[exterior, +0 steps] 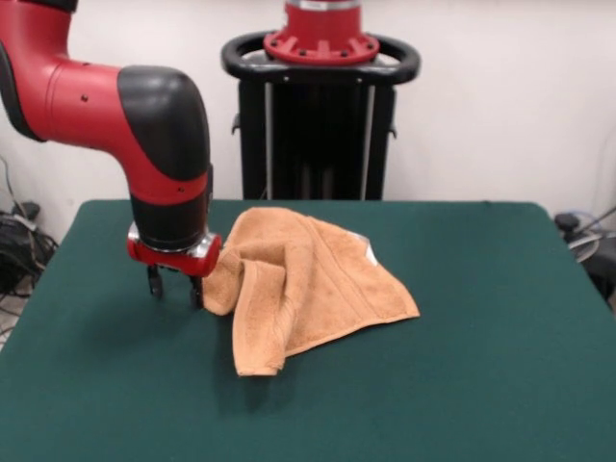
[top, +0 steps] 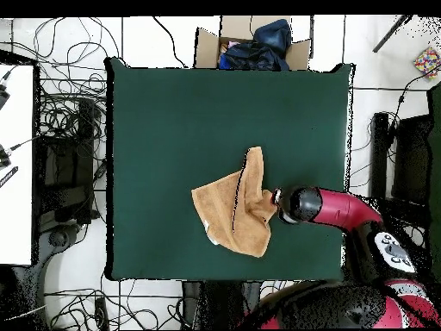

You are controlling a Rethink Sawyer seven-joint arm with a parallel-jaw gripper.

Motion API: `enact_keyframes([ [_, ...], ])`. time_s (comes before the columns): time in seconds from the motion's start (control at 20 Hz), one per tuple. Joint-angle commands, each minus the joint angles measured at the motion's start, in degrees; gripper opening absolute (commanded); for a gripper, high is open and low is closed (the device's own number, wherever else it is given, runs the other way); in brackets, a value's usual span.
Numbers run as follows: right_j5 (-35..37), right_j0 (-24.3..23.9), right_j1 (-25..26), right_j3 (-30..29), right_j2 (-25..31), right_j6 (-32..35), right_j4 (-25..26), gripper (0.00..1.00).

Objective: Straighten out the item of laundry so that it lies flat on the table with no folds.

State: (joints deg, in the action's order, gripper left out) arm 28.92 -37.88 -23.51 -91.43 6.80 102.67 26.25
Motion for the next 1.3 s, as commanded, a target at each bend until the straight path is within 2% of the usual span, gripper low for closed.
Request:
enact_keyframes([
  [0.05,-0.3,1.9,1.8,-5.2,3.8,-3.6,4.4,1.0],
  [0.6,-1.8,2.9,5.3,-4.1,4.8,-2.3,5.0,1.0],
  [0.9,-4.3,5.8,-1.2,-8.3,2.3,3.0,4.5,1.0],
  [1.3,0.7,4.4,-13.1,-13.5,4.1,2.1,-0.6,1.0],
])
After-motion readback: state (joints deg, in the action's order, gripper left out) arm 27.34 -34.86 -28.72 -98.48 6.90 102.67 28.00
